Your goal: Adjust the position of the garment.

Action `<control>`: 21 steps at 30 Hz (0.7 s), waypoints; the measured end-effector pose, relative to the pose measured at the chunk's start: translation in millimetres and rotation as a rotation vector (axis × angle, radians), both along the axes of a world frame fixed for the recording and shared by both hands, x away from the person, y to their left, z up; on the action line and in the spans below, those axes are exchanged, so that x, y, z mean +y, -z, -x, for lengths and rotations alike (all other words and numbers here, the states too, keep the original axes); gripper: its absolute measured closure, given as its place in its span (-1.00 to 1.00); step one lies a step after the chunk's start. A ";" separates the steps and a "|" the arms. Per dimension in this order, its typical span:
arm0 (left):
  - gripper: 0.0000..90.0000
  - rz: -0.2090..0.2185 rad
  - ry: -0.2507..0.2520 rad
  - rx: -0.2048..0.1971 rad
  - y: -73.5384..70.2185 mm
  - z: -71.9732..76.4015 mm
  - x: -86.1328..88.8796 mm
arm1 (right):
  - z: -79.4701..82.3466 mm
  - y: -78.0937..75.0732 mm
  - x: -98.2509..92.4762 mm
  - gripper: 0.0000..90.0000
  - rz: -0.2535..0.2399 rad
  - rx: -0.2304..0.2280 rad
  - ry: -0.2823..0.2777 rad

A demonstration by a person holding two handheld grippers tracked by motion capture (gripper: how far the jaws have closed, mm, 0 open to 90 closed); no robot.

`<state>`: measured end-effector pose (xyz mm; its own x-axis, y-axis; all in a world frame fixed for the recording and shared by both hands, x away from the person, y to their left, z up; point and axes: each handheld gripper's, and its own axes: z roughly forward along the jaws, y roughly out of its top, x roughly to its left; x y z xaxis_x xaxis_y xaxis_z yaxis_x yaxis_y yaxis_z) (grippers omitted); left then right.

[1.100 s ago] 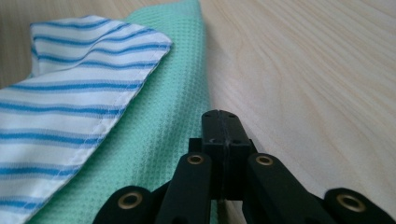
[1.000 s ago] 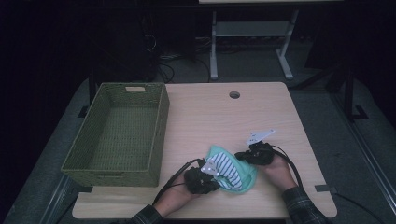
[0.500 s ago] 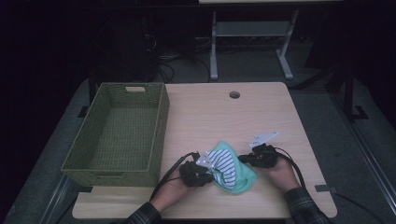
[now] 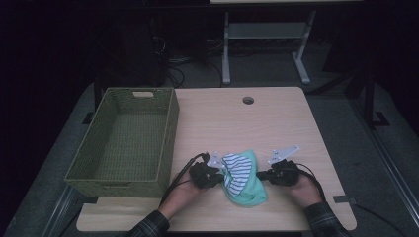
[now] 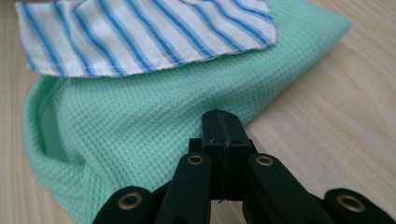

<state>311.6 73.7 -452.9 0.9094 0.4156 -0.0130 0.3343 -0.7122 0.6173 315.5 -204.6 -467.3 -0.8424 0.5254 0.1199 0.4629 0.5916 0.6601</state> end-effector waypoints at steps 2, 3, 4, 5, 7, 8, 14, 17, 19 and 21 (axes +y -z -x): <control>0.96 -0.002 -0.001 -0.011 0.4 -2.3 -2.5 | 2.8 -0.1 -1.5 1.00 0.000 -0.001 -0.006; 0.97 -0.003 0.002 -0.010 0.4 -3.2 -2.9 | 5.3 -0.6 -1.6 1.00 -0.001 0.004 -0.002; 0.97 0.003 0.000 -0.008 0.5 -4.0 -3.4 | 6.6 -0.7 -2.2 1.00 -0.002 -0.001 -0.009; 0.97 0.009 0.002 -0.004 0.4 -4.7 -4.1 | 9.3 -1.5 -2.4 1.00 -0.003 0.004 -0.007; 0.97 0.013 0.003 -0.005 0.2 -5.1 -5.5 | 14.1 -2.4 -3.3 1.00 0.000 0.001 -0.016; 0.97 0.014 0.005 -0.003 -0.1 -5.1 -5.8 | 15.5 -2.6 -4.1 1.00 0.000 -0.007 -0.018; 0.87 0.031 0.017 0.012 -8.4 -3.5 -3.7 | 22.0 -8.2 -10.6 0.85 -0.023 -0.033 0.004; 0.76 0.023 0.026 0.005 -18.7 -4.9 0.6 | 25.4 -10.8 -19.6 0.69 -0.043 -0.059 0.042; 0.68 0.033 0.029 0.007 -24.8 -5.9 2.3 | 27.4 -10.4 -28.5 0.49 -0.044 -0.084 0.077; 0.57 0.036 0.037 -0.005 -29.6 -6.4 2.2 | 29.6 -8.9 -38.2 0.27 -0.056 -0.102 0.116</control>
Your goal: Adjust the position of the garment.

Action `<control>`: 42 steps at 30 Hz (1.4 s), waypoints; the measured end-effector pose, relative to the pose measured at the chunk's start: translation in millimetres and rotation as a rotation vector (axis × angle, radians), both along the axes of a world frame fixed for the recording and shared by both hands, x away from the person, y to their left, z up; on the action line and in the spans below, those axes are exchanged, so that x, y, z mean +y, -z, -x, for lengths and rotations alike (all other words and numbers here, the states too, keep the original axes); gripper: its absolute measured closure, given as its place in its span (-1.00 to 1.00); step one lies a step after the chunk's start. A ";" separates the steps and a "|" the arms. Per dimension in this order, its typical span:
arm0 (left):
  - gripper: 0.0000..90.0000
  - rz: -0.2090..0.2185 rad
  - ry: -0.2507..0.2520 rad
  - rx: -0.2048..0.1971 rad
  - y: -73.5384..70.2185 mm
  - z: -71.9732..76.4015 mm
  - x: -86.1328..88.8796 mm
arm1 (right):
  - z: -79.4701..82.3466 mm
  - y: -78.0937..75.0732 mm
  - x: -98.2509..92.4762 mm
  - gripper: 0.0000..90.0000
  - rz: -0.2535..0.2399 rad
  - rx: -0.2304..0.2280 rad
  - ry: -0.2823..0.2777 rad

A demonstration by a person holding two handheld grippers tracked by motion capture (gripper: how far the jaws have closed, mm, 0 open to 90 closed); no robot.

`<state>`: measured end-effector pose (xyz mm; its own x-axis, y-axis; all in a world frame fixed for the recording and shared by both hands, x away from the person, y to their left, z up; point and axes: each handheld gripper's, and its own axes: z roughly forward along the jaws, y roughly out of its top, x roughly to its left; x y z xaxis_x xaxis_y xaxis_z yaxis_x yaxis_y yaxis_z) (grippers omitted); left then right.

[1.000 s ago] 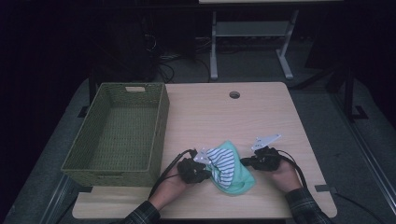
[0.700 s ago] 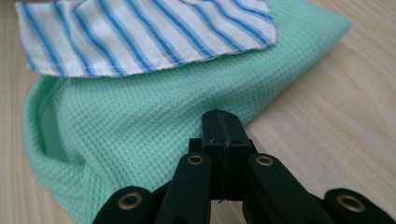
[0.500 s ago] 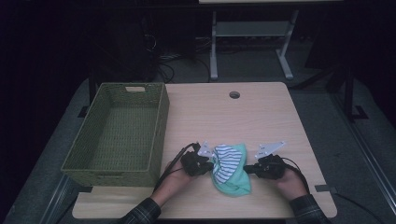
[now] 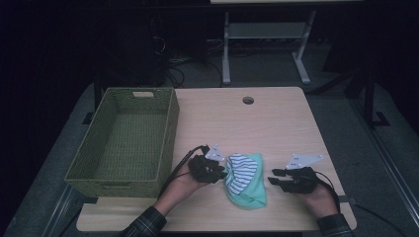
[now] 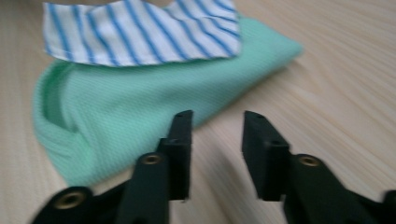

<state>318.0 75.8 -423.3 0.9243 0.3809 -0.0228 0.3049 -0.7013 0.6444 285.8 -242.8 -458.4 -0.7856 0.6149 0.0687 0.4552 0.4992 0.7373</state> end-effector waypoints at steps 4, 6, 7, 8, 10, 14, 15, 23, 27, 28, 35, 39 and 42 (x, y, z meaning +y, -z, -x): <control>0.27 -0.026 0.030 -0.025 -5.9 -3.2 -2.6 | 2.8 5.2 -15.6 -0.07 -0.001 -0.005 0.071; 0.17 -0.018 0.042 -0.012 -7.8 -7.2 -4.1 | 4.4 7.6 -19.9 -0.18 0.020 -0.008 0.097; 0.14 -0.027 0.051 -0.011 -8.6 -9.7 -5.4 | 4.8 8.2 -20.4 -0.24 0.030 -0.005 0.112; 0.11 -0.041 0.062 -0.011 -9.2 -12.0 -6.6 | 5.1 9.2 -20.8 -0.28 0.040 -0.001 0.129; 0.08 -0.039 0.077 -0.001 -8.0 -16.1 -10.9 | 3.7 11.3 -21.3 -0.35 0.057 0.000 0.138; -0.02 -0.067 0.125 0.009 -4.0 -19.8 -19.0 | 3.0 13.5 -20.2 -0.55 0.067 -0.020 0.158; -0.04 -0.065 0.134 0.014 -2.4 -19.9 -21.5 | 2.9 14.0 -20.2 -0.57 0.066 -0.023 0.161; -0.22 -0.144 0.203 0.044 11.0 -22.1 -33.1 | 0.2 19.6 -22.6 -0.59 0.066 0.000 0.162; -0.28 -0.159 0.207 0.035 13.9 -21.7 -36.0 | -0.3 21.0 -23.5 -0.63 0.059 -0.008 0.166; -0.31 -0.166 0.210 0.031 14.6 -21.8 -37.0 | -0.4 21.5 -23.7 -0.64 0.053 -0.010 0.165; -0.42 -0.198 0.218 0.054 24.4 -22.7 -41.1 | -0.3 23.5 -25.6 -0.66 0.038 -0.014 0.167; -0.43 -0.208 0.208 0.051 26.7 -21.9 -42.3 | -0.4 23.6 -25.7 -0.65 0.037 -0.015 0.167; -0.44 -0.207 0.194 0.054 27.7 -21.2 -42.4 | -0.4 23.6 -25.7 -0.65 0.037 -0.015 0.168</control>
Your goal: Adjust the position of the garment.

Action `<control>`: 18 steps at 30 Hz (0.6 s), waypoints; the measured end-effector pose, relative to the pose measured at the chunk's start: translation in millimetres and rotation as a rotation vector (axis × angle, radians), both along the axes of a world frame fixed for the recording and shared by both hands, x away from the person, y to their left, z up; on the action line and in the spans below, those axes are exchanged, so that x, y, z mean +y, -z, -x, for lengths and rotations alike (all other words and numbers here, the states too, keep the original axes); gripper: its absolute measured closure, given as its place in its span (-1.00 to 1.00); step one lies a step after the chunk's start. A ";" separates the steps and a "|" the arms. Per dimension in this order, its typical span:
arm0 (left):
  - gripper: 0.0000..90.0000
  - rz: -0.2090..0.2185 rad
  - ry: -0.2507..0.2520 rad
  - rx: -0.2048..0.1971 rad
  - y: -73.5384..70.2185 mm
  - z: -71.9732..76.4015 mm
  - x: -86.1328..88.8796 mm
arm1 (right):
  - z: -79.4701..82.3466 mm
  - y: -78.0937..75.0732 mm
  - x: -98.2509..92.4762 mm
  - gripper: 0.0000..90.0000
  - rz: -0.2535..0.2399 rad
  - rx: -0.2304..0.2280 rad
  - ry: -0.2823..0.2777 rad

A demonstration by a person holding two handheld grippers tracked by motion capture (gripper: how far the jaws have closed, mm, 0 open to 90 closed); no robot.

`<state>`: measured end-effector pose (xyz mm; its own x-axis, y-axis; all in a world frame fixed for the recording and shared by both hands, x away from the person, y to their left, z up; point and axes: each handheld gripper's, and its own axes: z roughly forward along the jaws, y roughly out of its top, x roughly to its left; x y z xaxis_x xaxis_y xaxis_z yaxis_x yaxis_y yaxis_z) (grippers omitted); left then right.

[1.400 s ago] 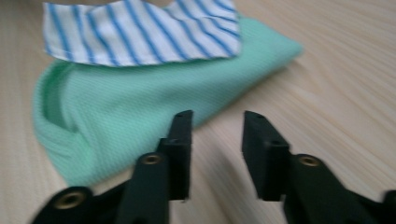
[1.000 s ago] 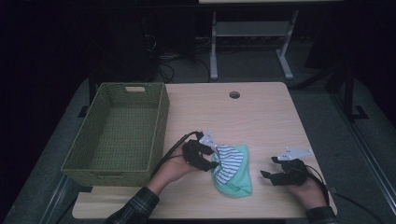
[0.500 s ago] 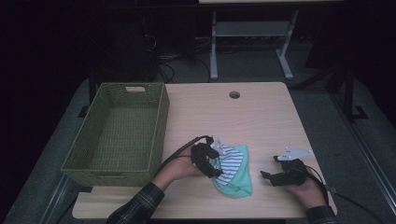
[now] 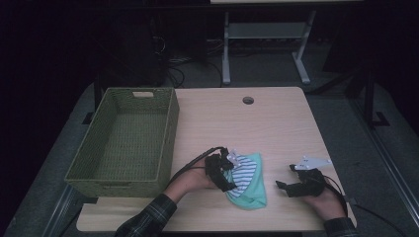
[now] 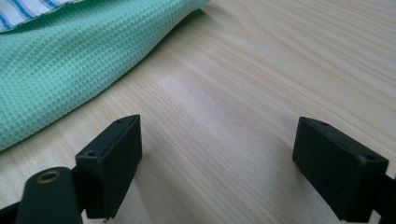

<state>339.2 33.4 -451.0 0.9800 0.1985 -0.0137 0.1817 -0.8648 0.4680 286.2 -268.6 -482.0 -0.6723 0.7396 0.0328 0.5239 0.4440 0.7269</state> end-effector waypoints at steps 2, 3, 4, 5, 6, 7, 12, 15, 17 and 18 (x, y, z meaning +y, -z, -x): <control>-0.44 0.006 -0.006 0.004 0.6 0.0 0.8 | 0.0 0.0 0.0 -0.65 0.000 0.000 0.000; -0.44 0.010 -0.007 0.004 0.8 0.0 1.2 | 0.0 0.0 0.0 -0.65 0.000 0.000 0.000; -0.43 0.016 -0.011 0.005 1.1 0.4 1.7 | 0.0 0.0 0.0 -0.65 0.000 0.000 0.000; -0.43 0.019 -0.014 0.005 1.3 0.6 2.2 | 0.0 0.0 0.0 -0.65 0.000 0.000 0.000; -0.42 0.017 -0.012 0.004 1.0 0.6 2.7 | 0.0 0.0 0.0 -0.65 0.000 0.000 0.000; -0.41 0.021 -0.015 0.003 1.4 0.8 3.0 | 0.0 0.0 0.0 -0.65 0.000 0.000 0.000; -0.26 0.028 -0.023 0.004 0.1 2.2 5.4 | -0.2 0.1 -0.3 -0.65 0.002 -0.002 -0.002; -0.10 0.028 -0.025 0.006 -0.9 2.8 6.8 | -0.3 0.1 -0.2 -0.65 0.002 -0.002 -0.001; 0.00 0.029 -0.023 0.007 -1.6 2.9 7.4 | -0.4 0.1 -0.2 -0.65 0.002 -0.002 -0.001; 0.04 0.029 -0.023 0.006 -1.8 2.8 7.6 | -0.4 0.1 -0.3 -0.66 0.002 -0.002 -0.001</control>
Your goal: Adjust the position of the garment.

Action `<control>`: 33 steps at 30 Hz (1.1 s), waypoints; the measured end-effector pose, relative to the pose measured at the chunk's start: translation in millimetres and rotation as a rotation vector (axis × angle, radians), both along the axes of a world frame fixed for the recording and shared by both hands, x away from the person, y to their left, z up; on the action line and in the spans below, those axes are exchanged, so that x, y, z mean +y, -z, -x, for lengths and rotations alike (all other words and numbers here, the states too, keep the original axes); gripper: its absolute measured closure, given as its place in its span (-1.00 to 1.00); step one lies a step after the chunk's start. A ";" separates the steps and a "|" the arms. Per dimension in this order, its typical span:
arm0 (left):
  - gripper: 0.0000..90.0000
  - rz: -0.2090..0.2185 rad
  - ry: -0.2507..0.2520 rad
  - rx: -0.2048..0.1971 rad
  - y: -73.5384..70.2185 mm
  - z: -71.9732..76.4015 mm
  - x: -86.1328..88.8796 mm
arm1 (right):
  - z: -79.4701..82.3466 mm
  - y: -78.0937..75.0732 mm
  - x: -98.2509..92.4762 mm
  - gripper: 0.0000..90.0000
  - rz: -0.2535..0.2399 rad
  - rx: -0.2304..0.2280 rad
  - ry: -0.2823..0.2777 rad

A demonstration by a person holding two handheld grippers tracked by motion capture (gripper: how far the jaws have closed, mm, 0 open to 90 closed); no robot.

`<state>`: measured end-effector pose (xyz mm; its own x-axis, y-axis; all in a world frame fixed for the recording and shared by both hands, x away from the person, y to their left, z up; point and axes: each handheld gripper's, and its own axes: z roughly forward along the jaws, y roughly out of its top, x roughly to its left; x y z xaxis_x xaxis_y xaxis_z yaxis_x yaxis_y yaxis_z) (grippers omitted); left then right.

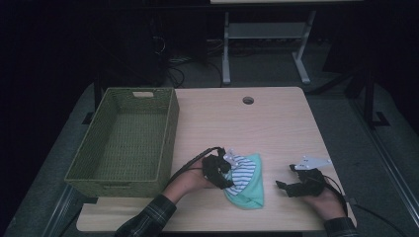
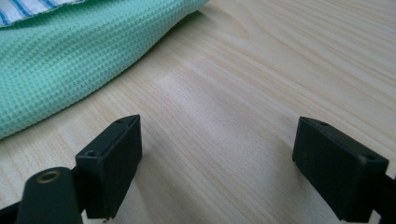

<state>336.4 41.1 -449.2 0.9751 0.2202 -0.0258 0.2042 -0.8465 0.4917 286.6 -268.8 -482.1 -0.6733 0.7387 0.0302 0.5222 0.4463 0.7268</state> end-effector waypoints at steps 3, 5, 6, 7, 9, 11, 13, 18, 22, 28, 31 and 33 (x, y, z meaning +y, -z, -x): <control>0.17 0.011 -0.020 0.004 0.0 0.5 0.4 | -0.1 0.0 0.0 -0.66 0.000 0.000 0.000; 0.30 0.015 -0.025 0.005 -0.4 0.2 1.0 | -0.1 0.0 0.2 -0.68 0.001 0.003 0.000; 0.37 0.008 -0.025 0.009 -1.0 -0.7 1.6 | -0.2 0.1 0.2 -0.69 0.002 0.003 0.000; 0.44 0.013 -0.031 0.011 -0.8 -0.8 1.6 | -0.3 0.1 0.2 -0.69 0.003 0.002 0.001; 0.50 0.003 -0.024 0.010 -1.6 -2.4 2.6 | -0.3 0.1 0.1 -0.70 0.003 0.002 0.001; 0.58 0.011 -0.031 0.014 -1.1 -2.9 2.6 | -0.4 0.1 0.2 -0.70 0.003 0.003 0.001; 0.63 0.011 -0.046 0.020 -1.4 -3.3 2.2 | -0.4 0.1 0.2 -0.70 0.003 0.003 0.001; 0.68 0.021 -0.073 0.047 -2.3 -4.1 2.1 | -0.4 0.1 0.2 -0.70 0.003 0.003 0.001; 0.68 0.035 -0.073 0.064 -6.7 -5.0 4.5 | -0.4 0.1 0.2 -0.70 0.003 0.003 0.001; 0.69 0.069 -0.085 0.081 -17.0 -4.6 7.1 | -0.1 0.0 0.3 -0.70 0.002 0.007 0.003; 0.69 0.073 -0.086 0.079 -22.7 -3.5 7.0 | -0.1 0.0 0.4 -0.70 0.002 0.007 0.003; 0.69 0.087 -0.091 0.073 -27.8 -3.8 8.0 | -0.1 0.0 0.5 -0.70 0.002 0.008 0.004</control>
